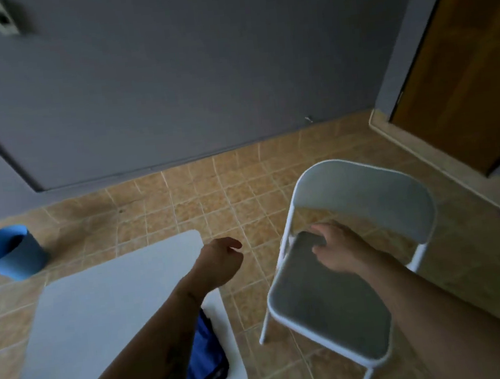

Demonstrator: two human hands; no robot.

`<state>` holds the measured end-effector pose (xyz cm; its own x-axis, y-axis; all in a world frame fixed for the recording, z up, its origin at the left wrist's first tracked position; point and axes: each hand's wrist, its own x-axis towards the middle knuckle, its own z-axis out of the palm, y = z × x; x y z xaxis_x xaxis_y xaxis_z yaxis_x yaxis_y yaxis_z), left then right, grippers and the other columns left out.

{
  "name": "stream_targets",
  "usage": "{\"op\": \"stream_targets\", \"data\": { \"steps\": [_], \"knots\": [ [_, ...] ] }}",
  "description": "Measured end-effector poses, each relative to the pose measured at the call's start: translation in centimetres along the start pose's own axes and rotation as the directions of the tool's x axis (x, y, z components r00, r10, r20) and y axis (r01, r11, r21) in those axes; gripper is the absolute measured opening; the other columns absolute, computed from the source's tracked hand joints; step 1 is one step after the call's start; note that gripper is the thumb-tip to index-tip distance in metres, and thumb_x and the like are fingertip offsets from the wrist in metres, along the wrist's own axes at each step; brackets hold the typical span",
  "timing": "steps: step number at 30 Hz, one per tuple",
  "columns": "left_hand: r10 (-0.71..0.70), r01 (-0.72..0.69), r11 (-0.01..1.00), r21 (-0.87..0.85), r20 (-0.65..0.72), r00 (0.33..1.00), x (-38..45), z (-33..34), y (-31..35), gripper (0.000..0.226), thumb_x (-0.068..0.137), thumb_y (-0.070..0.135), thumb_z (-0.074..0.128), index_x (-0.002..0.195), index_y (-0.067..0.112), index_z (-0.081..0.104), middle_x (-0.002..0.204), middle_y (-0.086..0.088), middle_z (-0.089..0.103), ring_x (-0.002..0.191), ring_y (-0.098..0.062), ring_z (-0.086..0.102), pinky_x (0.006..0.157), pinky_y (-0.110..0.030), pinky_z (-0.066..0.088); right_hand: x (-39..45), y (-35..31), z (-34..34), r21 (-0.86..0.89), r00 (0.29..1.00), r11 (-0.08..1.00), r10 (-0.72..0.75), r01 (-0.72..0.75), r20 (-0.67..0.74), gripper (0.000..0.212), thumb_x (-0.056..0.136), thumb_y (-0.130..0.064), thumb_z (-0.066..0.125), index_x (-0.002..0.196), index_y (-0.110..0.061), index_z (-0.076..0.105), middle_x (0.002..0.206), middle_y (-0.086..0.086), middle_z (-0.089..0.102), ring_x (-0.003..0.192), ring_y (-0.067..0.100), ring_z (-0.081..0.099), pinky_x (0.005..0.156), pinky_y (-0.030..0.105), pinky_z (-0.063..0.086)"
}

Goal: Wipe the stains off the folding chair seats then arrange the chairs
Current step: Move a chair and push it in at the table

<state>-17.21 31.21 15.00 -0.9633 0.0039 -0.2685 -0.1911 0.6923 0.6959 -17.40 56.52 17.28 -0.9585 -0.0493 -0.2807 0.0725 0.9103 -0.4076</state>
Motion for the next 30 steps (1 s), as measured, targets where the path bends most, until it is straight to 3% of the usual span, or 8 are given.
{"op": "stream_targets", "data": {
  "steps": [4, 7, 10, 13, 21, 24, 26, 30],
  "knots": [
    [0.021, -0.021, 1.000, -0.015, 0.012, 1.000, 0.4, 2.7, 7.9, 0.034, 0.086, 0.019, 0.055, 0.119, 0.021, 0.065, 0.088, -0.002, 0.070, 0.068, -0.012, 0.063, 0.055, -0.017, 0.045, -1.0, 6.7, -6.9, 0.013, 0.999, 1.000, 0.011, -0.010, -0.031, 0.057, 0.089, -0.029, 0.054, 0.145, -0.017, 0.043, 0.151, 0.009, 0.042, 0.138, 0.028, 0.040, 0.112, 0.039, 0.036],
    [0.049, -0.049, 0.999, -0.008, -0.012, 0.999, 0.8, 5.6, 13.4, 0.035, 0.086, 0.019, 0.055, 0.120, 0.021, 0.065, 0.093, -0.003, 0.070, 0.079, -0.016, 0.065, 0.062, -0.020, 0.047, -1.5, 11.5, -11.3, 0.029, 0.997, 0.999, 0.040, -0.038, -0.068, 0.061, 0.088, -0.029, 0.054, 0.147, -0.018, 0.040, 0.153, 0.009, 0.041, 0.137, 0.029, 0.041, 0.111, 0.039, 0.037],
    [0.075, -0.075, 0.997, -0.019, -0.018, 0.997, 0.9, 8.9, 18.3, 0.036, 0.085, 0.018, 0.055, 0.119, 0.018, 0.067, 0.094, -0.004, 0.071, 0.093, -0.019, 0.067, 0.080, -0.026, 0.052, -1.9, 15.6, -14.9, 0.023, 0.997, 0.998, 0.053, -0.052, -0.057, 0.060, 0.092, -0.026, 0.052, 0.149, -0.016, 0.036, 0.155, 0.011, 0.036, 0.138, 0.028, 0.040, 0.110, 0.035, 0.037],
    [0.078, -0.079, 0.996, -0.049, -0.007, 0.997, 1.3, 11.9, 22.2, 0.037, 0.082, 0.015, 0.055, 0.116, 0.019, 0.068, 0.092, -0.003, 0.072, 0.088, -0.019, 0.069, 0.081, -0.026, 0.050, -2.0, 19.0, -17.7, 0.047, 0.996, 0.996, 0.072, -0.070, -0.055, 0.062, 0.091, -0.027, 0.052, 0.150, -0.016, 0.036, 0.155, 0.012, 0.037, 0.137, 0.027, 0.042, 0.109, 0.033, 0.039],
    [0.056, -0.050, 0.991, -0.126, 0.042, 0.998, 5.5, 17.3, 27.6, 0.036, 0.081, 0.016, 0.056, 0.114, 0.020, 0.068, 0.091, -0.003, 0.072, 0.087, -0.020, 0.071, 0.082, -0.030, 0.056, 1.9, 25.6, -21.2, 0.078, 0.994, 0.993, 0.093, -0.089, -0.051, 0.057, 0.071, -0.033, 0.049, 0.127, -0.021, 0.058, 0.124, 0.009, 0.062, 0.106, 0.029, 0.062, 0.088, 0.040, 0.054],
    [0.033, -0.025, 0.985, -0.170, 0.048, 0.998, 8.3, 18.7, 29.2, 0.036, 0.083, 0.017, 0.057, 0.117, 0.018, 0.068, 0.096, -0.005, 0.070, 0.089, -0.022, 0.070, 0.072, -0.027, 0.053, 4.0, 26.9, -21.8, 0.083, 0.992, 0.990, 0.114, -0.110, -0.050, 0.064, 0.079, -0.031, 0.049, 0.142, -0.023, 0.047, 0.143, 0.009, 0.050, 0.124, 0.031, 0.053, 0.100, 0.040, 0.047],
    [0.020, -0.011, 0.982, -0.190, 0.044, 0.999, 10.5, 19.6, 30.1, 0.039, 0.084, 0.021, 0.058, 0.122, 0.017, 0.065, 0.102, -0.007, 0.070, 0.090, -0.023, 0.069, 0.076, -0.029, 0.055, 5.4, 27.8, -21.7, 0.091, 0.989, 0.986, 0.144, -0.141, -0.031, 0.069, 0.082, -0.033, 0.048, 0.149, -0.024, 0.037, 0.152, 0.007, 0.040, 0.134, 0.031, 0.044, 0.106, 0.042, 0.042],
    [0.011, -0.003, 0.984, -0.179, 0.042, 0.999, 13.4, 21.6, 31.7, 0.045, 0.088, 0.026, 0.059, 0.131, 0.017, 0.058, 0.119, -0.008, 0.065, 0.100, -0.023, 0.062, 0.087, -0.029, 0.049, 8.0, 29.5, -21.4, 0.081, 0.984, 0.981, 0.179, -0.178, -0.007, 0.068, 0.081, -0.032, 0.047, 0.148, -0.024, 0.038, 0.150, 0.009, 0.039, 0.133, 0.034, 0.043, 0.106, 0.045, 0.042]
  ]
}}
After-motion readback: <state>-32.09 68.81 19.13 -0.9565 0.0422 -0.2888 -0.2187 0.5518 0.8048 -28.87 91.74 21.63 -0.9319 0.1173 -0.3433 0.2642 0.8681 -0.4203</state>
